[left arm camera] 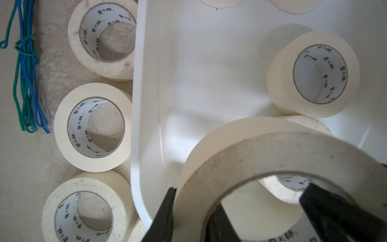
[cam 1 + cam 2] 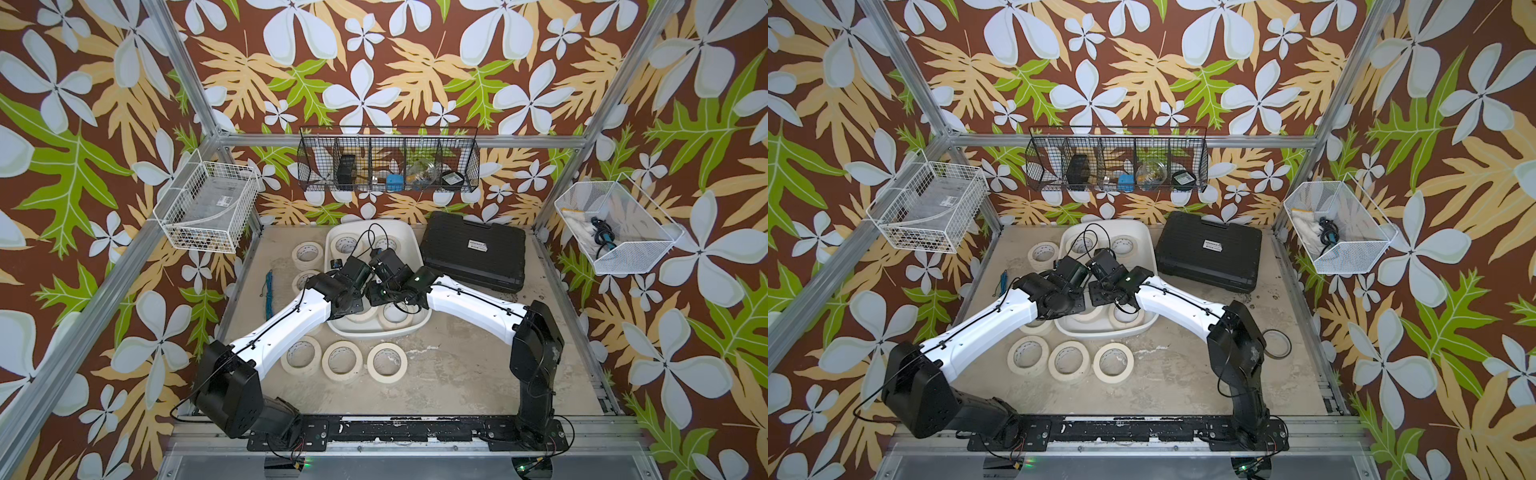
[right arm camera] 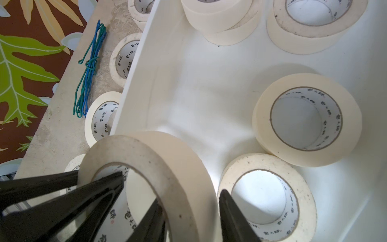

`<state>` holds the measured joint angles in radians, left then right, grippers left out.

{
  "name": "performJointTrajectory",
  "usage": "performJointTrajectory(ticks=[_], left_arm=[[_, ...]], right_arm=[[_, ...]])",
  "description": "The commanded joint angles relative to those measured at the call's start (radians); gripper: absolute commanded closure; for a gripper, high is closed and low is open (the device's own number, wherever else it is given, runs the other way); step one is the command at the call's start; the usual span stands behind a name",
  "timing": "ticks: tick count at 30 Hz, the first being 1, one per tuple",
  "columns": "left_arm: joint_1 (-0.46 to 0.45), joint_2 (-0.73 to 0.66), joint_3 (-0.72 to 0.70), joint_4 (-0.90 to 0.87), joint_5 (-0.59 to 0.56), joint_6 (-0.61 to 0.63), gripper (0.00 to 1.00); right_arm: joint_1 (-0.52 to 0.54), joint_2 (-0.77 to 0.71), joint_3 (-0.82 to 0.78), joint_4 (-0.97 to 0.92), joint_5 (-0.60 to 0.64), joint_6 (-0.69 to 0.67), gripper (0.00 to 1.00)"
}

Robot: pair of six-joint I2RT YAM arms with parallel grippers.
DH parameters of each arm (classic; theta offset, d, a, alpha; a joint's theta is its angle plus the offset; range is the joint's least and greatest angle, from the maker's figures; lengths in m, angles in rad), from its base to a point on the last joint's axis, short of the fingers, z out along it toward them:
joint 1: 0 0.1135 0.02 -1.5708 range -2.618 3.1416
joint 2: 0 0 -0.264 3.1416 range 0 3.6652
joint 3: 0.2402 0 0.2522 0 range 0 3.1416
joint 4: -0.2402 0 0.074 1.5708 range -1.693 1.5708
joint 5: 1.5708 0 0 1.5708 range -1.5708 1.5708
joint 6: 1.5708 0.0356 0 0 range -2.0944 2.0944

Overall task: Take out the art tape in the storage box
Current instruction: Pick up the art tape from the storage box.

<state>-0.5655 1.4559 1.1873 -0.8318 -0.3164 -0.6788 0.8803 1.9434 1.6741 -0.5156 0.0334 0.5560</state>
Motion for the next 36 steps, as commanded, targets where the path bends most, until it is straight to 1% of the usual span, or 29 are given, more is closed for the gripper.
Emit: performJointTrajectory(ticks=[1, 4, 6, 10, 12, 16, 21, 26, 31, 36], left_arm=[[-0.003, 0.000, 0.001, 0.007, -0.008, 0.002, 0.88], [-0.002, -0.003, -0.001, 0.012, 0.003, 0.002, 0.88], [-0.002, -0.008, -0.006, 0.018, 0.013, 0.001, 0.87], [-0.003, -0.012, -0.006, 0.030, 0.032, 0.002, 0.82], [-0.002, -0.016, -0.009, 0.040, 0.042, 0.004, 0.75], [-0.002, -0.033, -0.017, 0.062, 0.064, 0.003, 0.60], [-0.002, -0.093, -0.017, 0.095, 0.078, -0.001, 0.47], [-0.003, -0.166, -0.006, 0.101, 0.041, -0.008, 0.42], [-0.001, -0.260, -0.017, 0.139, 0.001, -0.002, 0.38], [0.001, -0.296, -0.033, 0.148, -0.032, 0.009, 0.35]], right_arm=[[0.010, 0.023, 0.021, -0.041, 0.090, -0.012, 0.61], [0.015, 0.032, 0.027, -0.044, 0.099, -0.017, 0.65], [0.016, 0.039, 0.032, -0.047, 0.100, -0.020, 0.70], [0.019, 0.042, 0.035, -0.052, 0.099, -0.021, 0.81], [0.019, 0.038, 0.035, -0.051, 0.102, -0.024, 0.87], [0.019, 0.024, 0.032, -0.056, 0.109, -0.029, 0.93], [0.017, 0.013, 0.030, -0.071, 0.121, -0.039, 0.96], [-0.002, -0.012, 0.032, -0.096, 0.132, -0.051, 0.97], [-0.057, -0.082, 0.021, -0.134, 0.142, -0.072, 0.97], [-0.165, -0.213, -0.060, -0.147, 0.134, -0.097, 0.97]])
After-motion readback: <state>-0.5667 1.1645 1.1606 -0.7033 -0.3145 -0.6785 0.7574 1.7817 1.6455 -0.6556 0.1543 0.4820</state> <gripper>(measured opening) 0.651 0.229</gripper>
